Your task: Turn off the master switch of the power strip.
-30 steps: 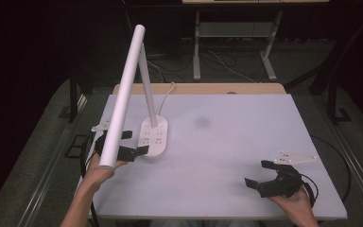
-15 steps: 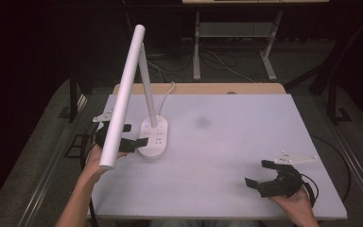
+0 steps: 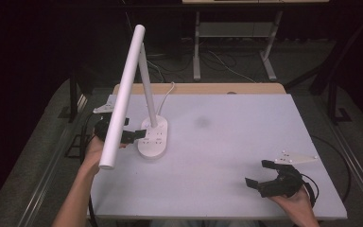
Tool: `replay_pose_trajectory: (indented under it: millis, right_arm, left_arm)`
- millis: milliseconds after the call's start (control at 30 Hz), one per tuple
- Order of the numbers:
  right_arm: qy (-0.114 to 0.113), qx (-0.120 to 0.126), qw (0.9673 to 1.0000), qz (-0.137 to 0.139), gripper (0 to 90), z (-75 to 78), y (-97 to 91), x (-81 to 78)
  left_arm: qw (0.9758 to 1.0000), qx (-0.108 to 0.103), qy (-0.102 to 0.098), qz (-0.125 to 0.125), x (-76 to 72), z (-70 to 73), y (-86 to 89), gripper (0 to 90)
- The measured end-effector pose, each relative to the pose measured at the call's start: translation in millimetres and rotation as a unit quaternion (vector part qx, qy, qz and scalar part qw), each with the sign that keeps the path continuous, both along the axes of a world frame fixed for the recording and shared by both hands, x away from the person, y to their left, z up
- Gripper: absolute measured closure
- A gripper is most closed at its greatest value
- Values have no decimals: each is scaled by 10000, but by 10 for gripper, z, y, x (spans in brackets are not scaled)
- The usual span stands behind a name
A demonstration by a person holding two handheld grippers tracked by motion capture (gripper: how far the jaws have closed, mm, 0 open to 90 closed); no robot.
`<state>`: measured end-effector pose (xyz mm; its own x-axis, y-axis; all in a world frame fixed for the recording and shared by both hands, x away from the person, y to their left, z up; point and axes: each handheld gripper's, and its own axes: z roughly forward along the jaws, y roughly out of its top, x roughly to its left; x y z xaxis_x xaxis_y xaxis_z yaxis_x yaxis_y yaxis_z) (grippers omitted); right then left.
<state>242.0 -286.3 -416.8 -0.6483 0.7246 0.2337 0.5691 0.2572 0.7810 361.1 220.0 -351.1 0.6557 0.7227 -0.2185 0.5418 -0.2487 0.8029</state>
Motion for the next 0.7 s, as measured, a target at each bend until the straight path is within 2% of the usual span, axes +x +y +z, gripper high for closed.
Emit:
replay_pose_trajectory:
  millis: [433, 700]
  right_arm:
    - [15, 0, 10000, 6, 0, 4, -12, -3]
    - [7, 6, 10000, -18, 0, -1, -22, 1]
  left_arm:
    - [9999, 85, -35, 142, 188, -20, 74, 42]
    - [9996, 173, 35, 202, 285, -22, 103, 61]
